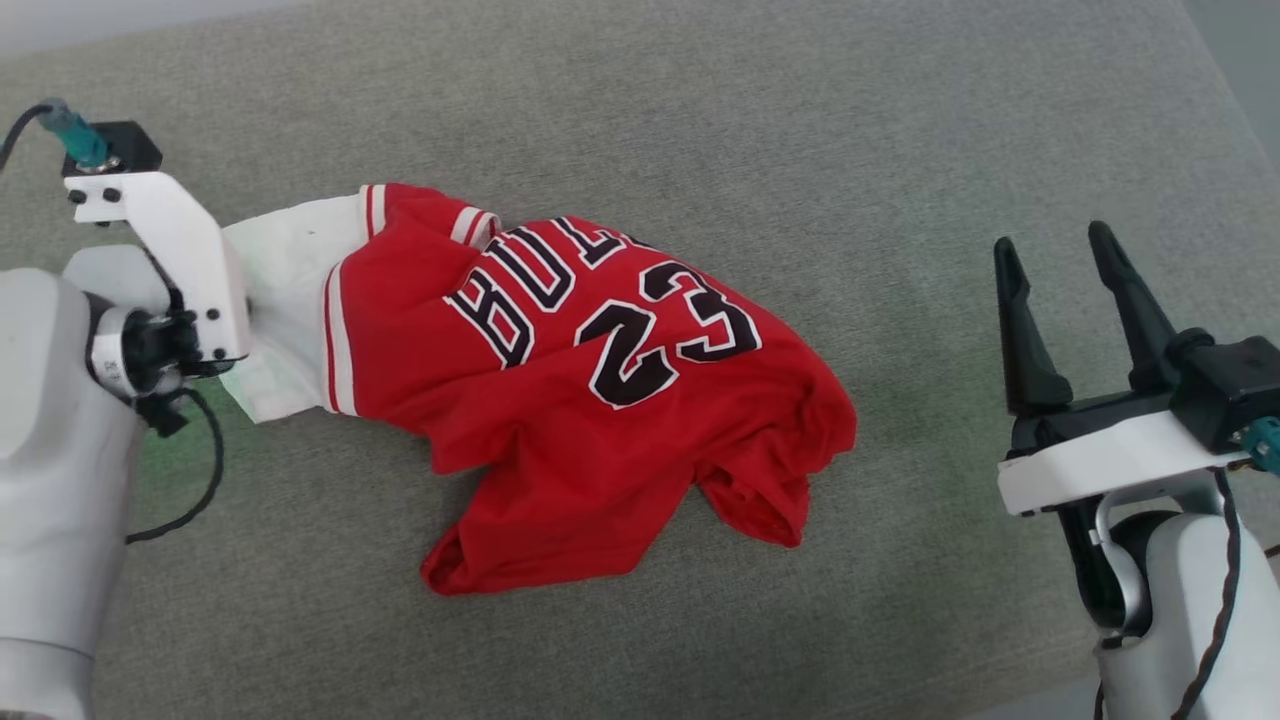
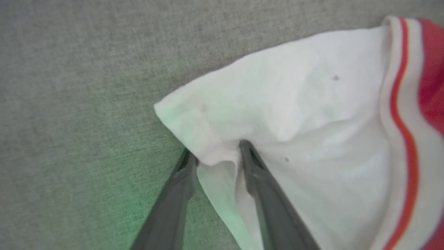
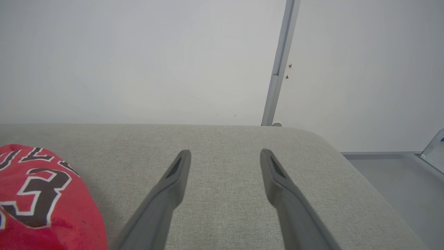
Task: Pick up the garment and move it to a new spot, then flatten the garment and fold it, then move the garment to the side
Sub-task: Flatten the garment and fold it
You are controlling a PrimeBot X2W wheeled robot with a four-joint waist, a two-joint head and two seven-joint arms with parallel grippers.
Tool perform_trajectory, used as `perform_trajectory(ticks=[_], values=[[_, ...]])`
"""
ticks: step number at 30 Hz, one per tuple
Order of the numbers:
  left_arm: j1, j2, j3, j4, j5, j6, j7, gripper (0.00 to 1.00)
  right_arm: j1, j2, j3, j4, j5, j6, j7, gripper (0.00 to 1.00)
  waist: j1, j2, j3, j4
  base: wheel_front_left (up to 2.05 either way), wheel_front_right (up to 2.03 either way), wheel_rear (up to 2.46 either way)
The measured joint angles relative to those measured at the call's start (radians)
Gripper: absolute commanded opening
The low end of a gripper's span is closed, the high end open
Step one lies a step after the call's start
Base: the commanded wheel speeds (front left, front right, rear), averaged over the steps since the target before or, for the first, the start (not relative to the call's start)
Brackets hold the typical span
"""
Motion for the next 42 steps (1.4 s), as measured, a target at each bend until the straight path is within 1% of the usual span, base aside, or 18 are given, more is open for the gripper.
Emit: perform_trajectory(ticks=[2, 4, 6, 9, 15, 18, 21, 22, 23, 24, 29, 36, 39, 42], values=[[-0.001, -0.011, -0.001, 0.003, -0.006, -0.003, -0.008, 0.0, -0.006, -0.002, -0.007, 0.0, 0.0, 0.0, 0.0, 1.0, 0.0, 0.0, -0.001, 0.01, 0.0, 0.0, 0.0], [-0.002, -0.009, -0.004, 0.001, -0.006, -0.011, -0.013, 0.0, -0.006, -0.004, -0.009, -0.001, -0.003, 0.0, 0.001, 1.0, 0.0, 0.0, -0.003, 0.016, 0.0, 0.0, 0.0], [0.001, -0.003, -0.003, -0.007, -0.007, -0.015, -0.024, 0.0, -0.006, -0.006, -0.017, -0.001, -0.003, 0.0, 0.003, 1.0, -0.0001, 0.0, -0.008, 0.028, 0.0, 0.0, 0.0], [0.029, 0.028, -0.008, -0.033, -0.005, -0.019, -0.022, 0.0, 0.002, -0.011, -0.032, -0.004, -0.003, 0.0, 0.011, 1.0, 0.0, 0.0, -0.019, 0.045, 0.0, 0.0, 0.0], [0.157, 0.134, 0.025, -0.12, -0.015, 0.014, 0.017, 0.0, 0.024, -0.013, -0.058, -0.015, -0.007, 0.0, 0.032, 1.0, 0.0, 0.0, -0.044, 0.08, 0.0, 0.0, 0.0], [0.228, 0.163, 0.048, -0.169, -0.041, 0.037, 0.031, 0.0, 0.034, -0.013, -0.065, -0.02, -0.008, 0.0, 0.04, 1.0, 0.0, 0.0, -0.053, 0.096, 0.0, 0.0, 0.0], [0.28, 0.171, 0.061, -0.223, -0.059, 0.053, 0.04, 0.0, 0.035, -0.012, -0.074, -0.026, -0.011, 0.0, 0.048, 1.0, 0.0, 0.0, -0.057, 0.111, 0.0, 0.0, 0.0], [0.293, 0.171, 0.064, -0.239, -0.06, 0.057, 0.037, 0.35, 0.035, -0.012, -0.074, -0.027, -0.011, 0.0, 0.051, 1.0, 0.0, 0.0, -0.058, 0.116, 0.0, 0.0, 0.0], [0.304, 0.171, 0.063, -0.258, -0.06, 0.058, 0.032, 0.97, 0.035, -0.012, -0.072, -0.027, -0.011, 0.0, 0.052, 1.0, 0.0, 0.0, -0.06, 0.12, 0.0, 0.0, 0.0], [0.313, 0.17, 0.063, -0.272, -0.06, 0.061, 0.029, 1.0, 0.035, -0.012, -0.069, -0.026, -0.011, 0.0, 0.053, 1.0, 0.0, 0.0, -0.062, 0.124, 0.0, 0.0, 0.0], [0.314, 0.174, 0.04, -0.356, -0.049, 0.072, 0.065, 1.0, 0.036, -0.012, -0.056, -0.023, -0.011, 0.0, 0.061, 1.0, 0.0, 0.0, -0.084, 0.131, 0.0, 0.0, 0.0], [0.229, 0.179, -0.004, -0.504, -0.03, 0.072, 0.153, 1.0, 0.05, -0.01, -0.031, -0.025, -0.012, 0.0, 0.058, 1.0, -0.0001, 0.0, -0.118, 0.114, 0.0, 0.0, 0.0], [0.187, 0.152, -0.033, -0.539, -0.03, 0.061, 0.186, 1.0, 0.05, -0.005, -0.015, -0.021, -0.011, 0.0, 0.048, 1.0, 0.0, 0.0, -0.126, 0.097, 0.0, 0.0, 0.0], [0.146, 0.116, -0.069, -0.545, -0.028, 0.051, 0.212, 1.0, 0.05, -0.002, -0.001, -0.009, -0.005, 0.0, 0.036, 1.0, 0.0, -0.0001, -0.129, 0.076, 0.0, 0.0, 0.0]])
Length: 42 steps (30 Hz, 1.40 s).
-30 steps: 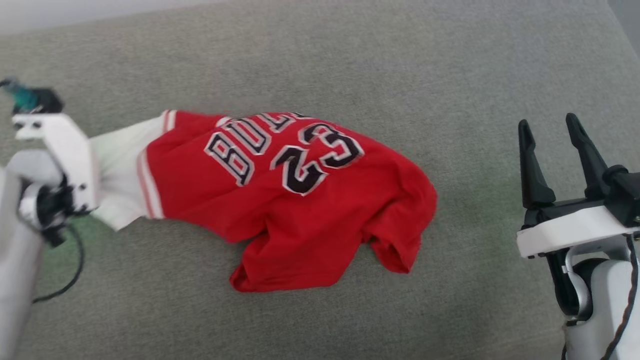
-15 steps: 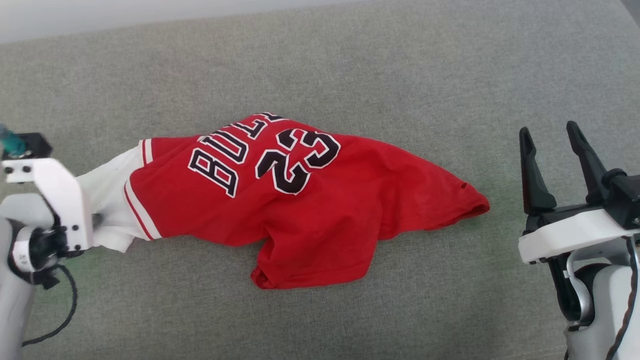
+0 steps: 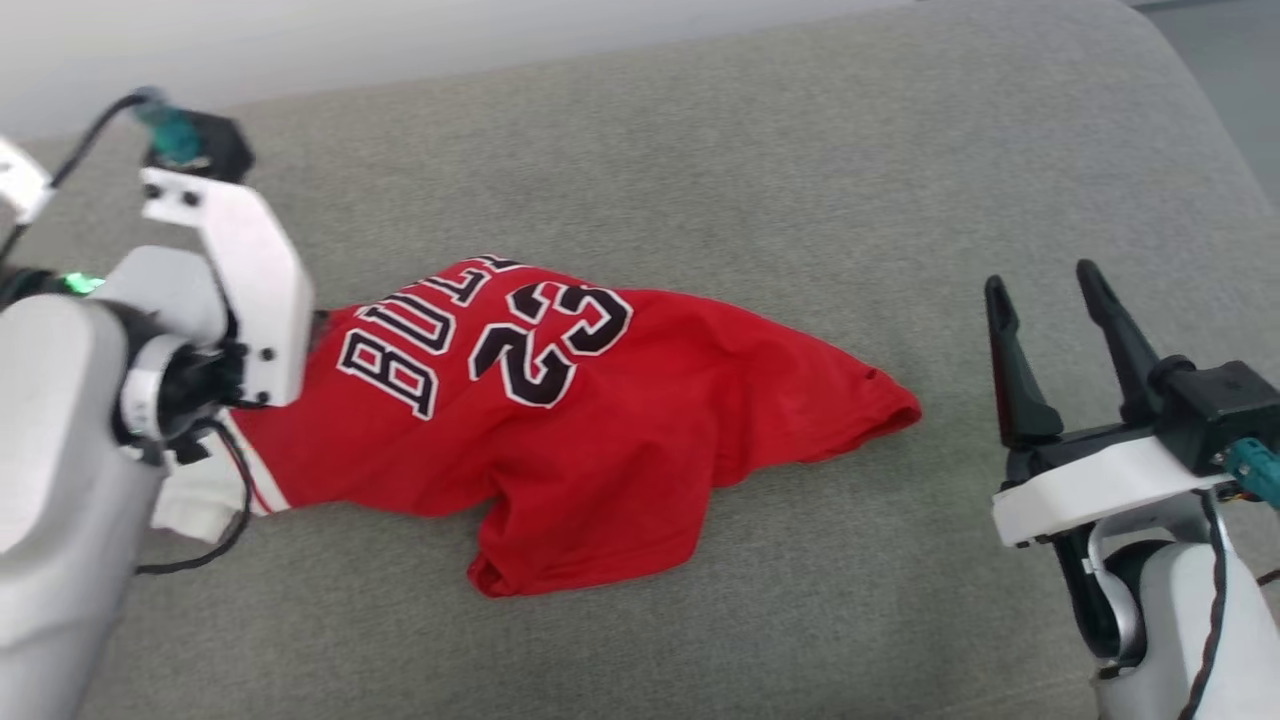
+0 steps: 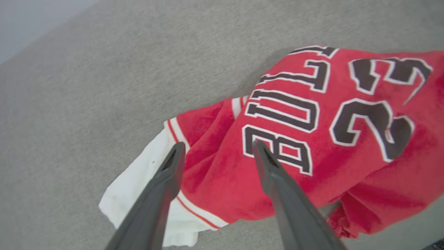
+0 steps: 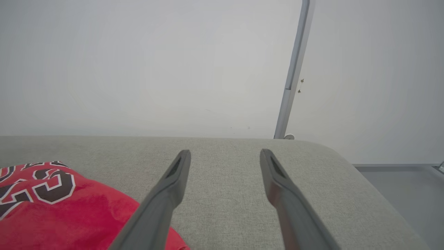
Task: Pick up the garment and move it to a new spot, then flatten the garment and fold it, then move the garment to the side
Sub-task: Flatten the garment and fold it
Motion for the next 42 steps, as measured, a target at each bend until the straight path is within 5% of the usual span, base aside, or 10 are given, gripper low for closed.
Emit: perform_trajectory(ticks=[19, 20, 21, 22, 29, 42], values=[[-0.13, -0.121, -0.124, 0.328, 0.045, -0.107, -0.066, 1.0, -0.045, 0.032, 0.05, 0.069, 0.03, 0.0, -0.059, 1.0, 0.0, 0.0, 0.086, -0.159, 0.0, 0.0, 0.0], [-0.139, -0.126, -0.124, 0.346, 0.038, -0.117, -0.073, 0.44, -0.046, 0.033, 0.05, 0.072, 0.031, 0.0, -0.063, 1.0, 0.0, 0.0, 0.092, -0.163, 0.0, 0.0, 0.0], [-0.151, -0.128, -0.122, 0.361, 0.031, -0.124, -0.084, 0.04, -0.05, 0.034, 0.05, 0.076, 0.031, 0.0, -0.067, 1.0, 0.0, 0.0001, 0.097, -0.166, 0.0, 0.0, 0.0], [-0.159, -0.132, -0.123, 0.377, 0.03, -0.13, -0.095, 0.0, -0.055, 0.035, 0.049, 0.079, 0.031, 0.0, -0.069, 1.0, 0.0, 0.0001, 0.102, -0.168, 0.0, 0.0, 0.0], [-0.23, -0.186, -0.171, 0.424, 0.025, -0.164, -0.13, 0.0, -0.063, 0.038, 0.023, 0.099, 0.024, 0.0, -0.079, 1.0, 0.0, 0.0, 0.098, -0.148, 0.0, 0.0, 0.0], [-0.331, -0.273, -0.331, 0.256, -0.103, -0.178, -0.161, 0.0, -0.066, 0.04, -0.004, 0.096, 0.01, 0.0, -0.077, 1.0, 0.0, 0.0, 0.067, -0.099, 0.0, 0.0, 0.0]])
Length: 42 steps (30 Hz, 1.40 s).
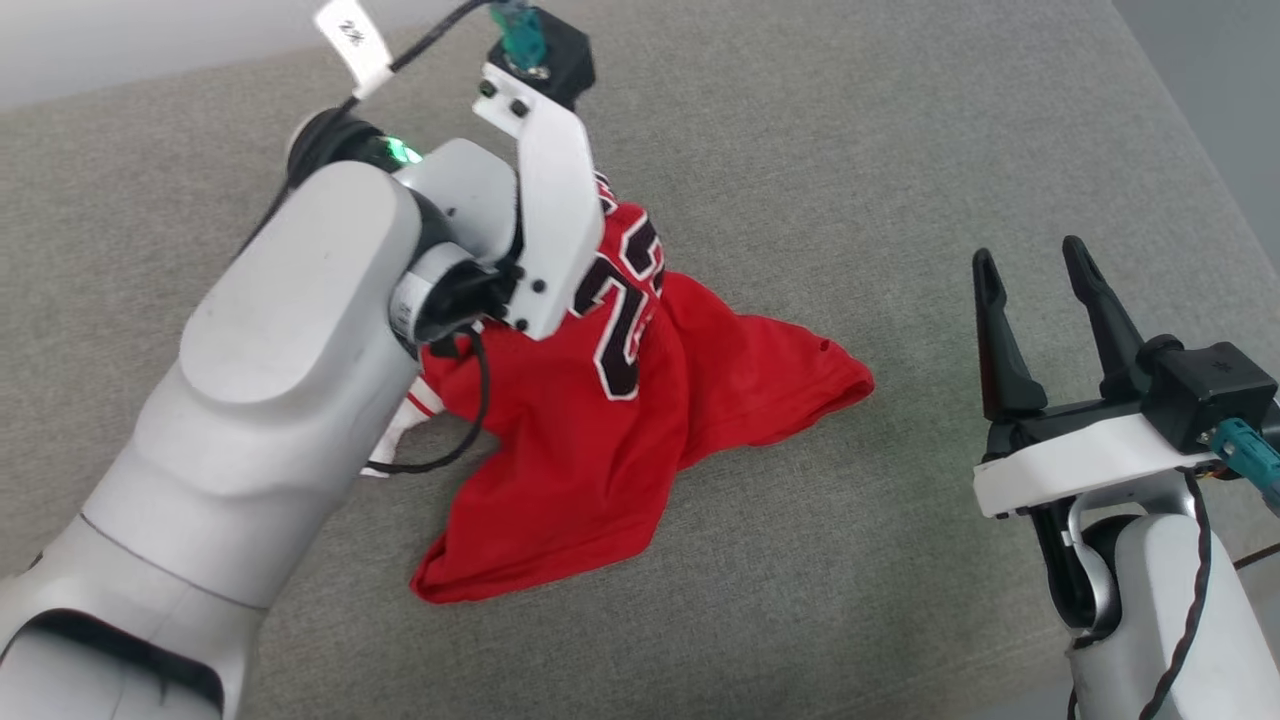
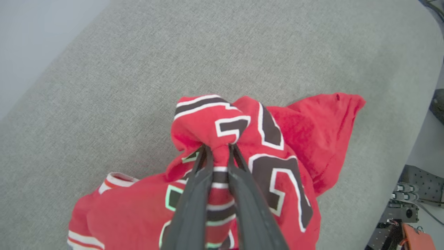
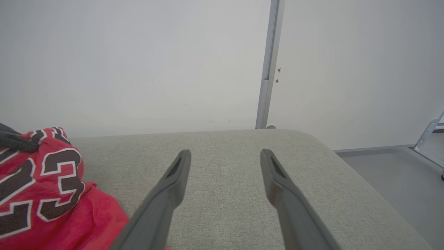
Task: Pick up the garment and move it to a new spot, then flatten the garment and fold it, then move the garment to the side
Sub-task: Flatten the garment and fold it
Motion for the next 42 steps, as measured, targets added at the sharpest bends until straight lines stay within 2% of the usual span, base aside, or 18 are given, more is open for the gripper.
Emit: perform_trajectory(ticks=[3, 7, 16, 19, 23, 24, 26, 27, 35, 42], values=[[0.007, 0.021, -0.02, -0.044, -0.021, -0.001, 0.026, 0.0, 0.001, 0.0, -0.004, -0.003, -0.001, 0.0, 0.001, 1.0, -0.0001, 0.0, -0.006, 0.006, 0.0, 0.0, 0.0], [0.078, 0.088, -0.038, -0.166, -0.039, 0.011, 0.086, 0.0, 0.013, 0.0, -0.014, -0.01, -0.003, 0.0, 0.008, 1.0, 0.0, 0.0, -0.02, 0.018, 0.0, 0.0, 0.0], [0.367, 0.305, -0.039, -0.558, -0.06, 0.177, 0.201, 0.0, 0.049, 0.0, -0.046, -0.048, -0.009, 0.0, 0.026, 1.0, 0.0, 0.0, -0.026, 0.052, 0.0, 0.0, 0.0], [0.451, 0.35, -0.041, -0.618, -0.06, 0.216, 0.201, 0.0, 0.049, 0.0, -0.043, -0.058, -0.01, 0.0, 0.035, 1.0, 0.0, 0.0, -0.019, 0.061, 0.0, 0.0, 0.0], [0.518, 0.362, -0.046, -0.648, -0.059, 0.246, 0.176, 0.0, 0.045, 0.0, -0.036, -0.059, -0.008, 0.0, 0.04, 1.0, 0.0, 0.0, -0.01, 0.074, 0.0, 0.0, 0.0], [0.527, 0.36, -0.047, -0.648, -0.06, 0.249, 0.165, 0.06, 0.045, -0.001, -0.032, -0.058, -0.008, 0.0, 0.041, 1.0, 0.0, 0.0, -0.008, 0.077, 0.0, 0.0, 0.0], [0.531, 0.359, -0.04, -0.645, -0.059, 0.246, 0.132, 0.58, 0.041, -0.002, -0.024, -0.058, -0.007, 0.0, 0.042, 1.0, 0.0, 0.0, -0.007, 0.082, 0.0, 0.0, 0.0], [0.532, 0.353, -0.032, -0.639, -0.061, 0.246, 0.117, 1.0, 0.04, -0.004, -0.021, -0.058, -0.007, 0.0, 0.043, 1.0, 0.0, 0.0, -0.007, 0.084, 0.0, 0.0, 0.0], [0.505, 0.339, 0.039, -0.622, -0.074, 0.25, 0.034, 1.0, 0.049, -0.028, 0.007, -0.055, 0.0, 0.0, 0.07, 1.0, -0.0001, 0.0, -0.048, 0.105, 0.0, 0.0, 0.0], [0.5, 0.346, 0.12, -0.622, -0.091, 0.258, -0.089, 1.0, 0.077, -0.063, 0.058, -0.058, 0.021, 0.0, 0.118, 1.0, -0.0001, 0.0, -0.1, 0.14, 0.0, 0.0, 0.0]])
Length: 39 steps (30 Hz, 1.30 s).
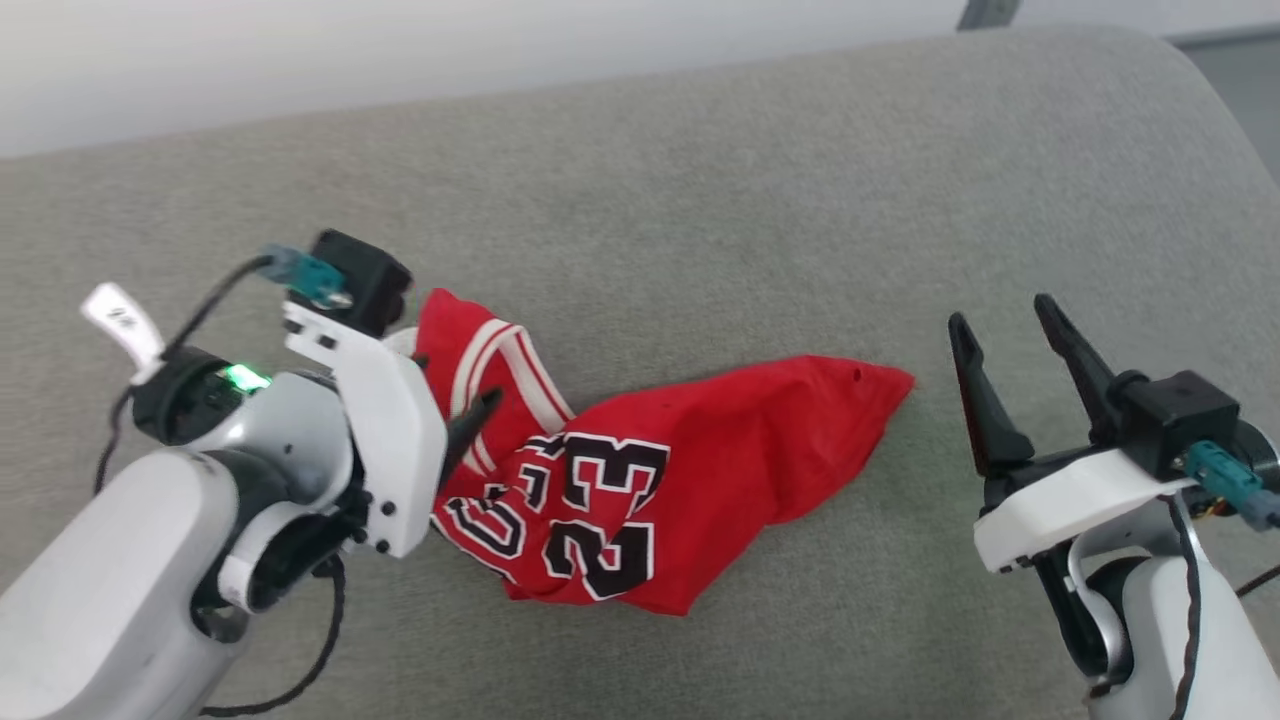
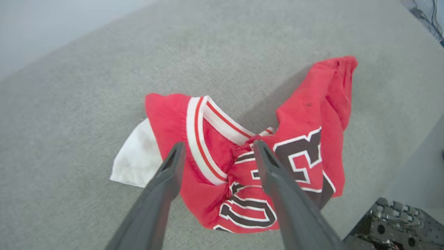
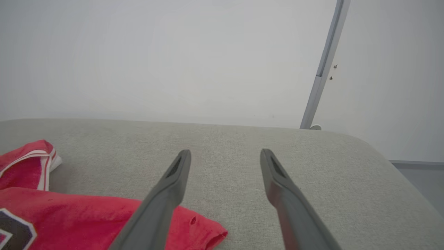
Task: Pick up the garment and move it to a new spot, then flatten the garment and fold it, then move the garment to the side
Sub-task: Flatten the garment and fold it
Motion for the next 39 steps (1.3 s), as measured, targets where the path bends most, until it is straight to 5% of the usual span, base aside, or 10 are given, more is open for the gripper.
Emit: perform_trajectory(ticks=[17, 31, 39], values=[[0.221, 0.03, 0.145, 0.019, 0.097, 0.027, -0.498, 1.0, 0.04, -0.048, 0.058, -0.026, 0.031, 0.0, 0.07, 1.0, 0.0, 0.0, -0.086, 0.121, 0.0, 0.0, 0.0], [0.482, -0.014, 0.262, 0.072, 0.093, 0.081, -0.874, 1.0, 0.071, -0.059, 0.047, -0.04, 0.03, 0.0, 0.094, 1.0, 0.0, 0.0, -0.115, 0.204, 0.0, 0.0, 0.0], [0.57, -0.056, 0.297, 0.109, 0.096, 0.063, -1.049, 1.0, 0.076, -0.075, 0.078, -0.039, 0.047, 0.0, 0.12, 1.0, 0.0, 0.0, -0.128, 0.253, 0.0, 0.0, 0.0]])
